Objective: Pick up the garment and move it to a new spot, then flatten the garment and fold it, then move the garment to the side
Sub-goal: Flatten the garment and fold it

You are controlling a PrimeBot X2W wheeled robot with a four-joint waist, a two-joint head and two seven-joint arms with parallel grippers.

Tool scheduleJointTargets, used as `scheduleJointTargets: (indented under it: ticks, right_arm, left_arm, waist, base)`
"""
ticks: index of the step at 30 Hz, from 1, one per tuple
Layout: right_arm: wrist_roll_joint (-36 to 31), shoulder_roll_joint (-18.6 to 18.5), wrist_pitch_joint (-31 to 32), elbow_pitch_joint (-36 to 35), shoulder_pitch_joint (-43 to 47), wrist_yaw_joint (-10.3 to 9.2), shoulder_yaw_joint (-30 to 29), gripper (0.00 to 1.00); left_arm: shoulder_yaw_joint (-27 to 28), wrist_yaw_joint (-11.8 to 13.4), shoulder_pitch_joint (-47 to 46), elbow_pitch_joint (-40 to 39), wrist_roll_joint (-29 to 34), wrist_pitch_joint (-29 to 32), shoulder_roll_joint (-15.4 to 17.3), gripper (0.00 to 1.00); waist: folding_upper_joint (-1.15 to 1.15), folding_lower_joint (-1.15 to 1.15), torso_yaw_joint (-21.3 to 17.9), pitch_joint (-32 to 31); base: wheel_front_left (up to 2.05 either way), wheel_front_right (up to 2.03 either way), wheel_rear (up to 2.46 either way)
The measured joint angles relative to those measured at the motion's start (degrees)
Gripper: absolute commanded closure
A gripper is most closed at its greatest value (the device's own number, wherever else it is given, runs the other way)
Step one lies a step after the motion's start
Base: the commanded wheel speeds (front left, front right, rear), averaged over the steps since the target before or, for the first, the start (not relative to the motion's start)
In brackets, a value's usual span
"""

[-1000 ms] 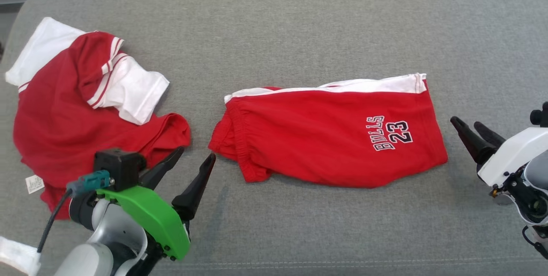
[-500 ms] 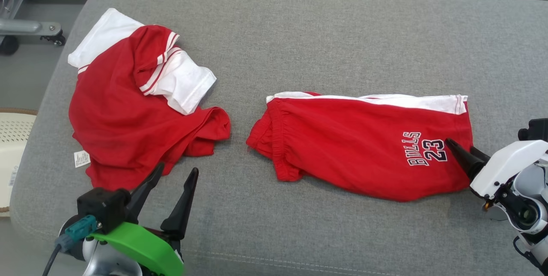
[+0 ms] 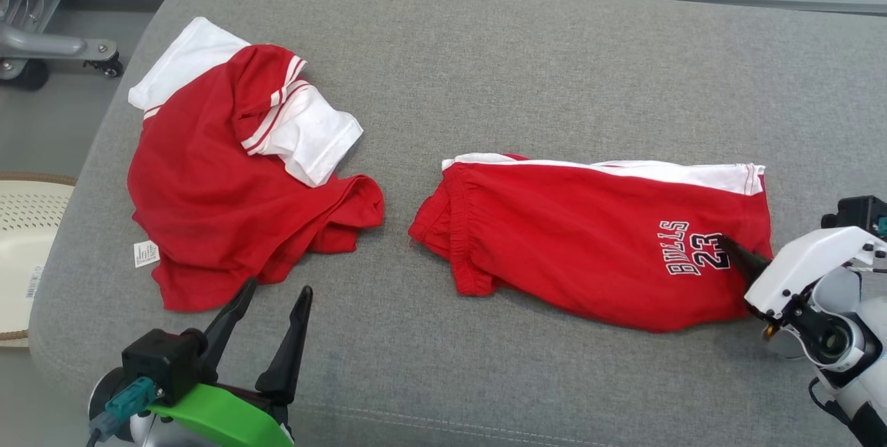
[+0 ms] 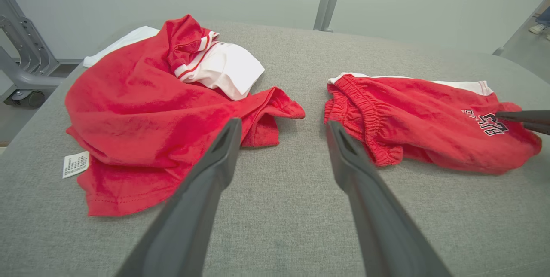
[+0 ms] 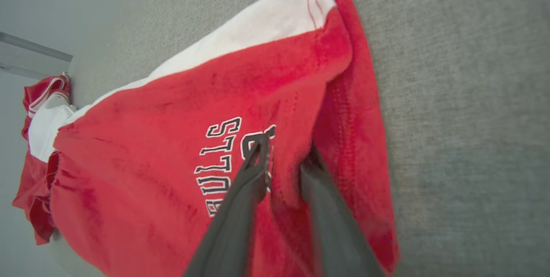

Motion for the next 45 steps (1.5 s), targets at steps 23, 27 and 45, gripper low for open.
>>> scheduleJointTargets:
  ticks: [23,27,45]
  right_arm:
    - [-1.07,-0.53,1.03,3.52,-4.20,1.66,0.79,0.00]
    - [-2.58,-1.72,1.26,4.30,-4.61,1.66,1.33,0.00]
    - [-2.35,-1.20,5.33,5.09,-8.44,1.69,2.30,0.43]
  left_arm:
    - [0.44,0.00,1.76,1.25,-0.60,-3.20,-1.20,0.00]
    - [0.43,-0.01,1.75,1.35,-0.63,-3.21,-1.21,0.00]
    - [0.12,-0.67,0.28,0.90,-1.02,-3.43,-1.07,0.00]
  waist:
    - [0.00,0.00,-1.21,1.10]
    - [0.00,0.00,-1.35,1.42]
    - [0.00,0.00,-1.51,4.16]
  base:
    - [0.00,0.00,0.00]
    - [0.00,0.00,0.00]
    - [0.00,0.00,0.00]
